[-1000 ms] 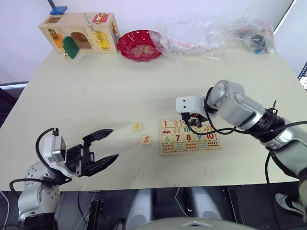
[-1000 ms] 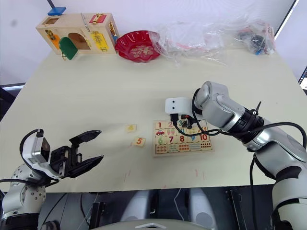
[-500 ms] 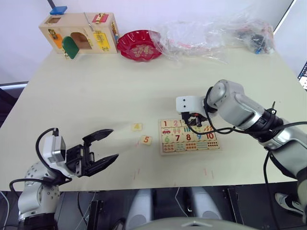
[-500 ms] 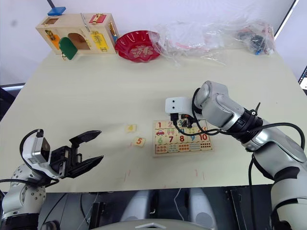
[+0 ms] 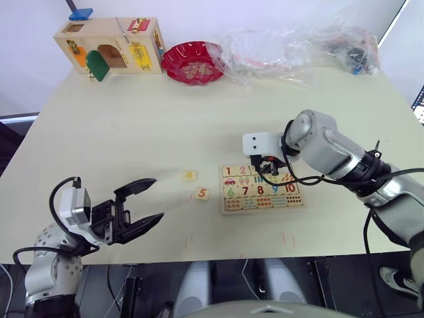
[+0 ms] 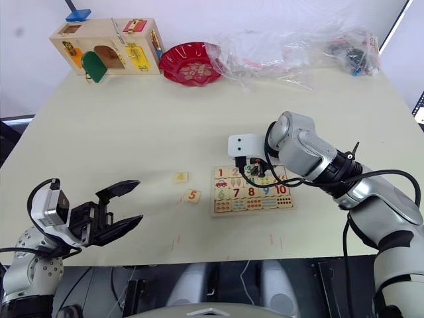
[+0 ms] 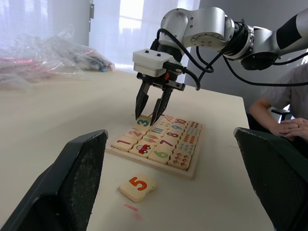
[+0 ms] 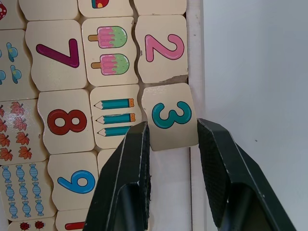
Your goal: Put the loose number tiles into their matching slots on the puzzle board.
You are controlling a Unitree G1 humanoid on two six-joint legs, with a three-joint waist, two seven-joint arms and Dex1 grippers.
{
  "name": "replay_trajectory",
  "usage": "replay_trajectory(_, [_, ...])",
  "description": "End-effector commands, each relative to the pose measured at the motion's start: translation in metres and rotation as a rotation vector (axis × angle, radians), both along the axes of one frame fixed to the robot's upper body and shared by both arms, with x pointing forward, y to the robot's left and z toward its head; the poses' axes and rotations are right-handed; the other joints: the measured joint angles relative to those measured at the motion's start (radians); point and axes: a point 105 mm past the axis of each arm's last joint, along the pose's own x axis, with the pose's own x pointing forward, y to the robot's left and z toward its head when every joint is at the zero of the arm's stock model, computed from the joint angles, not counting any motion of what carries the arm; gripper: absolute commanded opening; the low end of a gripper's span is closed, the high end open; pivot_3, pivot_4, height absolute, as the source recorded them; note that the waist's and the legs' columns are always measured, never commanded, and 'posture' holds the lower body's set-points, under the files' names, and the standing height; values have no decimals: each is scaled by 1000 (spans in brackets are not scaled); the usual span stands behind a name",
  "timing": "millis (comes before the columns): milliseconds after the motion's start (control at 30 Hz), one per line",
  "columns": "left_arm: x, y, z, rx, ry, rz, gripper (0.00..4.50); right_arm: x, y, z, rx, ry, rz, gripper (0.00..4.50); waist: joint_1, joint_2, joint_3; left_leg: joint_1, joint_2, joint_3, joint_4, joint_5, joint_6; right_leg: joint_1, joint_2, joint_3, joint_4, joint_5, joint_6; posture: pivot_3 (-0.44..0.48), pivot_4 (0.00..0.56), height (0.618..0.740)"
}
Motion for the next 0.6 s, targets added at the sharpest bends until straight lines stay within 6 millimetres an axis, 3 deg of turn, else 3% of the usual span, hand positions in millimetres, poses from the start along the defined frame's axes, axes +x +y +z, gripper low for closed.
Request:
replay_trajectory(33, [-2, -2, 9, 3, -40, -4, 4500, -1, 0, 3, 14, -9, 6, 882, 0, 0, 0, 0, 0, 0, 0, 0, 0, 0, 0, 0, 0, 0, 0, 0, 150, 740])
replay_trajectory(600, [-1, -2, 9, 3, -38, -9, 4500, -2, -2, 3, 12, -5, 3, 882, 0, 0, 0, 0, 0, 0, 0, 0, 0, 0, 0, 0, 0, 0, 0, 0, 150, 740])
